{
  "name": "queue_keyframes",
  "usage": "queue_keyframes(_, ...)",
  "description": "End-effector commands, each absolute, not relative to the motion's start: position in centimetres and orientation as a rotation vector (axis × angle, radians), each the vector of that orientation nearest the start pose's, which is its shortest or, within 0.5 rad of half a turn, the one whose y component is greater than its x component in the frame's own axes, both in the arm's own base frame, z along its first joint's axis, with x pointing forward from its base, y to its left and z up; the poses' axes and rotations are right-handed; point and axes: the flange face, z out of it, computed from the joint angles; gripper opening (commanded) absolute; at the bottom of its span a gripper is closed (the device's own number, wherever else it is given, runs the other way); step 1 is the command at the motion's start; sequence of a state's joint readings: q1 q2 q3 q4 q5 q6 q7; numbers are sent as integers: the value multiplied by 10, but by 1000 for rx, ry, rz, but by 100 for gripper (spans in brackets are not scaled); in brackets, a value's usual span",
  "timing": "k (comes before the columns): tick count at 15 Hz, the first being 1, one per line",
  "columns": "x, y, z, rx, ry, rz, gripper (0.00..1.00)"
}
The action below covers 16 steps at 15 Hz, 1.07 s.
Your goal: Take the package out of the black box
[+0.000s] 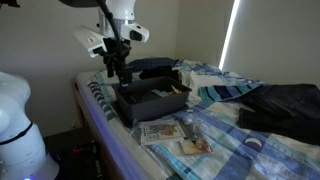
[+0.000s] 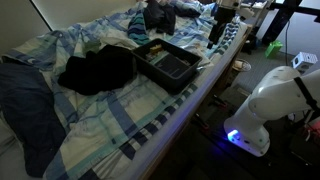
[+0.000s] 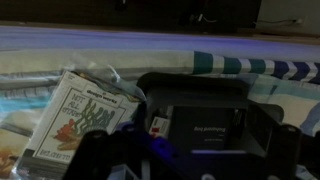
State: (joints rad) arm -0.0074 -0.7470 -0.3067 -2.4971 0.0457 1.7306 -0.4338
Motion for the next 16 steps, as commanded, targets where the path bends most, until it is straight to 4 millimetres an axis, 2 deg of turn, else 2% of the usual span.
queue_keyframes(1,347,-89,529,-2879,-352,-120,100)
queue_keyframes(4,376,-64,546,-2867,-400,-188,100)
queue_keyframes(9,402,-37,536,-2891,-440,-256,100)
queue_keyframes(15,431,-33,520,-2953,-421,-324,100)
queue_keyframes(16,419,-33,519,-2931,-444,-317,100)
